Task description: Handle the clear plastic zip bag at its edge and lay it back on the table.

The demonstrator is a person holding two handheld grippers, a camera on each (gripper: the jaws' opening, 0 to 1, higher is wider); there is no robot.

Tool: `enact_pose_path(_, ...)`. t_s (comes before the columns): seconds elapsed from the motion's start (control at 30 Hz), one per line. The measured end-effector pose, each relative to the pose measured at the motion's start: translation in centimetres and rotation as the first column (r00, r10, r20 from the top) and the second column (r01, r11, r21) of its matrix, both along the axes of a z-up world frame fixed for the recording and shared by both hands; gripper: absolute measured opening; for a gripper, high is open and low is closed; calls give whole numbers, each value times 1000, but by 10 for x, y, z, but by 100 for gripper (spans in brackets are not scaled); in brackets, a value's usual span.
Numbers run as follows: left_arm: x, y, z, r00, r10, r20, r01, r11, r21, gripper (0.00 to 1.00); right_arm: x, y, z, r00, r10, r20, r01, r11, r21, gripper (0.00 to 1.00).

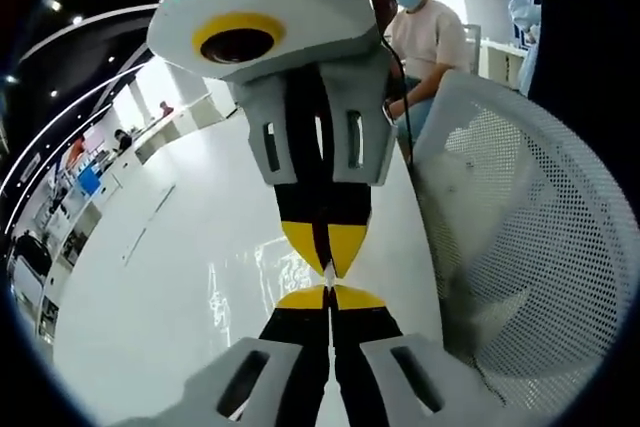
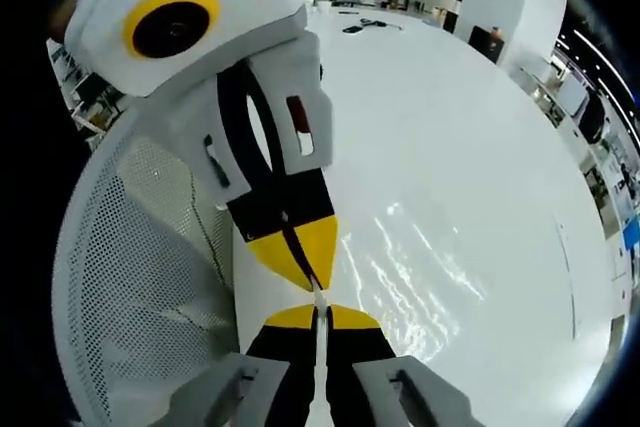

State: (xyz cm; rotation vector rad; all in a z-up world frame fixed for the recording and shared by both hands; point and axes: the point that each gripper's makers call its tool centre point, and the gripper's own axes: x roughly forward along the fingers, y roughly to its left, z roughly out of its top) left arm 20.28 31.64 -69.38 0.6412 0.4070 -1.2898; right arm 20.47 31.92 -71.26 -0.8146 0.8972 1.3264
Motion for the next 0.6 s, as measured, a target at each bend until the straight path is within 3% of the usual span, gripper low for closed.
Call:
enact_pose_path(0.1, 0, 0, 0, 1000, -2, -1, 2, 1000, 4, 0, 3, -7, -4, 1000, 9, 14, -9, 999, -36, 0)
enact_pose_path(0.37, 3, 4, 1, 1000, 18, -24, -18, 1000, -11, 0, 7, -16, -3, 999, -36, -8, 35, 999, -36, 0)
enact_pose_path(0.4, 2, 4, -1, 997, 37, -63, -38, 999, -16, 0, 4, -15, -2, 999, -39, -13, 39, 999, -37, 0)
enact_pose_path(0.47, 5, 5, 1, 999, 31, -21, -31, 999, -14, 0, 3, -15, 0, 998, -56, -16, 56, 998, -32, 0)
enact_pose_path(0.6, 3, 4, -3, 1000, 20, -24, -20, 1000, 7, 0, 0, -15, 1, 997, -67, -24, 66, 997, -35, 0)
